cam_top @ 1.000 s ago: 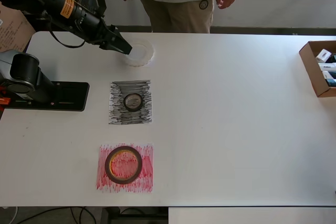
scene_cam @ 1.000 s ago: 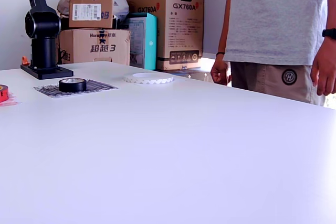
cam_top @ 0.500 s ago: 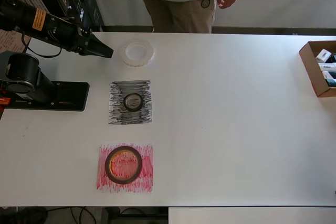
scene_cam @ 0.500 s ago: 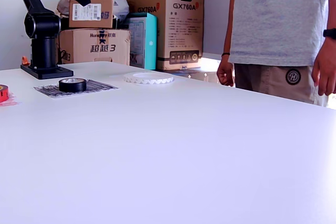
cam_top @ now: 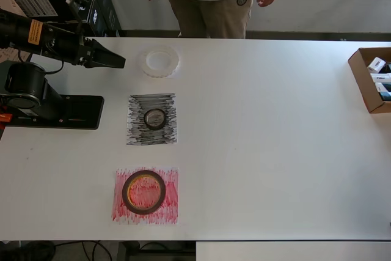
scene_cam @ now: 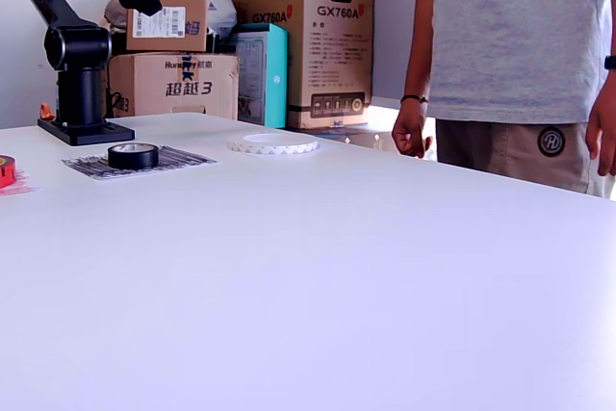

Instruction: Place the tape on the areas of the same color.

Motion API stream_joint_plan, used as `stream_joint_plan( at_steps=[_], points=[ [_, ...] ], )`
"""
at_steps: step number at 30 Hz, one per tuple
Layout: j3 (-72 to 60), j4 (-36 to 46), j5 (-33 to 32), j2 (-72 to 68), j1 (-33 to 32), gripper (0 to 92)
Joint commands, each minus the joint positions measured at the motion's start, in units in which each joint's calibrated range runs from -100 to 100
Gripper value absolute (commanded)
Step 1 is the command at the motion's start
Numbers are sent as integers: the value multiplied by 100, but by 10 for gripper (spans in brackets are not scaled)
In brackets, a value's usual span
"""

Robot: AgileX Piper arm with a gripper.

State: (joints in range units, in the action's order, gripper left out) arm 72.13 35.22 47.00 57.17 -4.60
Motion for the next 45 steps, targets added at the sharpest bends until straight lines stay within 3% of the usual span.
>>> stream_joint_plan(
  at_steps=[1,18,45],
  points=[
    [143,-217,-34,177,9,494],
    [1270,-209,15,2515,1,494],
    [1888,-217,15,4199,1,494]
  ],
)
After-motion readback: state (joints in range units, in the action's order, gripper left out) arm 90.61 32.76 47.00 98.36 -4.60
